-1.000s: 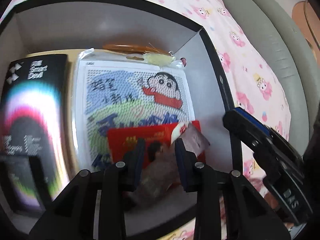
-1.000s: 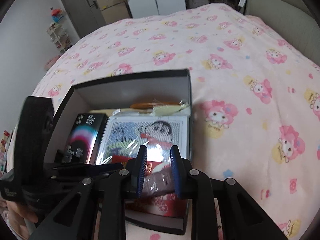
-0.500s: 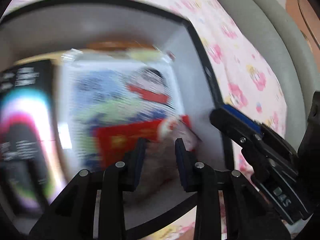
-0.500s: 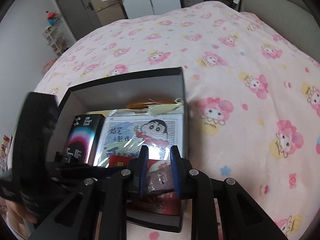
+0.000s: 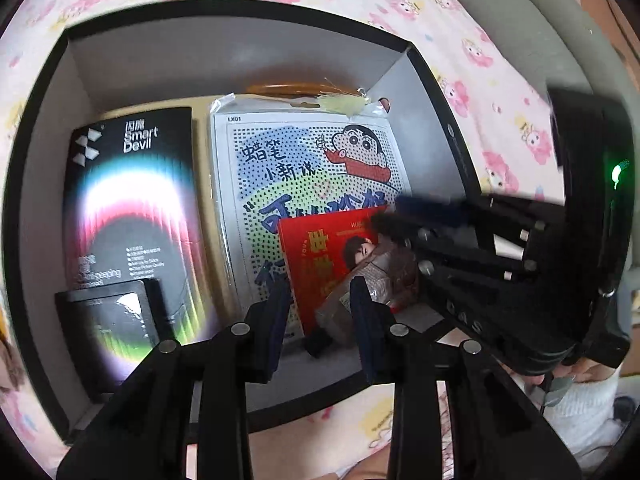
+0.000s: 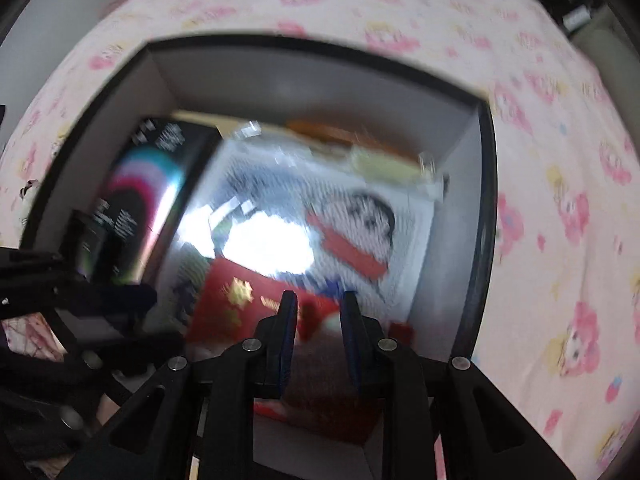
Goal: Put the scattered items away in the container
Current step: 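Lower the tube into the box and open the left gripper, then withdraw the left gripper from the box toward the pouch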
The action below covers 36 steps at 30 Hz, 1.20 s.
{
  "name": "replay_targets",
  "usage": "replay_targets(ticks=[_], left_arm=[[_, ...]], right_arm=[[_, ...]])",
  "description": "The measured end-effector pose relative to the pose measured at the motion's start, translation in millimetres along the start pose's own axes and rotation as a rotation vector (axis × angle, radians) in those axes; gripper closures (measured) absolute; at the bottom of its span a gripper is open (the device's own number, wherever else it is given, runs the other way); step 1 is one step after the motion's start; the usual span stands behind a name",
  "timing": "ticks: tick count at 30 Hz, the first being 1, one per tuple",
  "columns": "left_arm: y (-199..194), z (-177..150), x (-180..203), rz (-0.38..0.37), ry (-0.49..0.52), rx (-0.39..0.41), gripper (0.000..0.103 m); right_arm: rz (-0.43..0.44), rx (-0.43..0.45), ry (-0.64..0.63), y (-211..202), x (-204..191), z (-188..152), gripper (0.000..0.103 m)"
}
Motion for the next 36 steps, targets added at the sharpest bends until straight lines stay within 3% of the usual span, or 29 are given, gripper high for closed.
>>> replay_targets(ticks=[2,6,11,16,21,23,26,28,30,36], left_arm=[[6,-2,-3,-0.011,-0.021,-0.003,0.074],[15,-3,-1,-0.036,-0.030,-0.022,0.074],[23,-6,-2,-0.033,-0.021,-0.057,0.072],[25,-6,-2,-0.068,-0.026,-0.070,0.071],[27,-12,-11,-0.097,-0.068,-0.076,0.060],[22,-14,-10,-0.065,-0.050,-0.044,0.060],[-2,-15,-2,-0.012,-0.027,0.072,0.060],[-27,-17,8,-0.014,-0.013,0.165,0.058],[-51,-24,19,0.000,0.012,0.248,0.050],[-104,-34,51,0.046,0.075,0.422,0.041]], right_arm=[[0.056,-0.031,0.019,1,-1,-9,0.088],[0.053,-0.064,0.006,0,-7,-24,0.088],[0.130,-0.047,0.096,-7,0,-36,0.089],[0.027,0.043,0.112,-10,-2,-47,0.089],[0.071,0.050,0.166,-4,-1,-61,0.089],[0.060,0.068,0.176,-7,-2,-67,0.089],[0.021,0.102,0.227,-20,-2,-76,0.084],[-0.009,0.159,0.239,-39,-6,-83,0.073],[-0.030,0.223,0.260,-62,-7,-81,0.066],[-0.059,0.378,0.296,-126,-14,-79,0.052]])
Point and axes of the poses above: each gripper's, at about its wrist camera, not at the fingertips, and y roughly the way its jaws point, x to its right, z to its top, the point moved 3 cm from there along y, roughly the way its jaws point, and after that the axes turned 5 degrees about x, right-handed, at the moved point
